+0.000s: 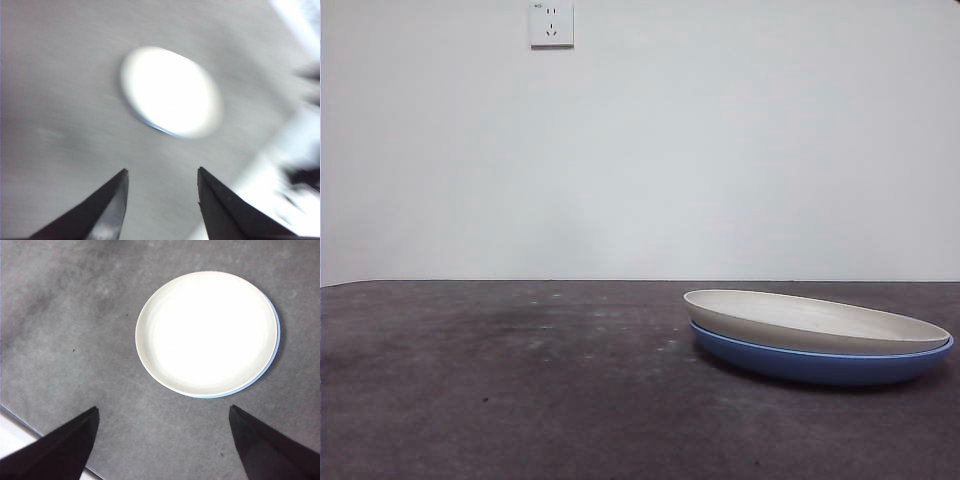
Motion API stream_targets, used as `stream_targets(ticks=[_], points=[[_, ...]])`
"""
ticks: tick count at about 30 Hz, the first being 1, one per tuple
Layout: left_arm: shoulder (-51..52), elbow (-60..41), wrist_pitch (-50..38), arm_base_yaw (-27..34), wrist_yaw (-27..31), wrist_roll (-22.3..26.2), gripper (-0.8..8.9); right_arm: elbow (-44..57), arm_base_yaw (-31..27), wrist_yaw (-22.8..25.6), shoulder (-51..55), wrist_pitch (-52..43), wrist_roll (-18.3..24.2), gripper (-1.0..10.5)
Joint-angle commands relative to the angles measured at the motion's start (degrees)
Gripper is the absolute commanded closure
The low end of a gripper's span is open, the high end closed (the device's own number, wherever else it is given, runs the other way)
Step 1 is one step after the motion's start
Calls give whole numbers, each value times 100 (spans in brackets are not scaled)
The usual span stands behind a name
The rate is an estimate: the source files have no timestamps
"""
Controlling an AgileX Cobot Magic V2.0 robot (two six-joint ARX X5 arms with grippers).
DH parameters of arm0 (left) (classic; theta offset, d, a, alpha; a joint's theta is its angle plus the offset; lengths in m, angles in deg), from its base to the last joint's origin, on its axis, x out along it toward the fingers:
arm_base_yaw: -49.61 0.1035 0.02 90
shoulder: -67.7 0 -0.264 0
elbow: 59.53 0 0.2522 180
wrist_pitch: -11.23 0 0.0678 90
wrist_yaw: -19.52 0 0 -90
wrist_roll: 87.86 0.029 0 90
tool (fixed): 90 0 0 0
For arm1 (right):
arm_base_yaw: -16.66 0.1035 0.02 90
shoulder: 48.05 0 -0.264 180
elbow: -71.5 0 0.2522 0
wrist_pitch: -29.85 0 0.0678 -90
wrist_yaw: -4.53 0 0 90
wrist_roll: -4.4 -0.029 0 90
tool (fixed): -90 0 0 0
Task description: Pick up the white plate, put it on the blue plate, put it on desk
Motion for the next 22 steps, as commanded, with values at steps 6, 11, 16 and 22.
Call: stream_targets(ticks=[6,11,16,22], points=[[507,-516,236,-330,-538,442,591,-114,7,7,-184,-11,-120,528],[505,-516,201,-339,-538,461,591,-111,7,216,-258,-7,-527,528],[507,-516,201,-339,-538,509,591,-111,-4,857,-678,-111,-684,528],[507,-516,205,-339,-538,544,591,-111,-105,1032,-1696,-658,-678,529]])
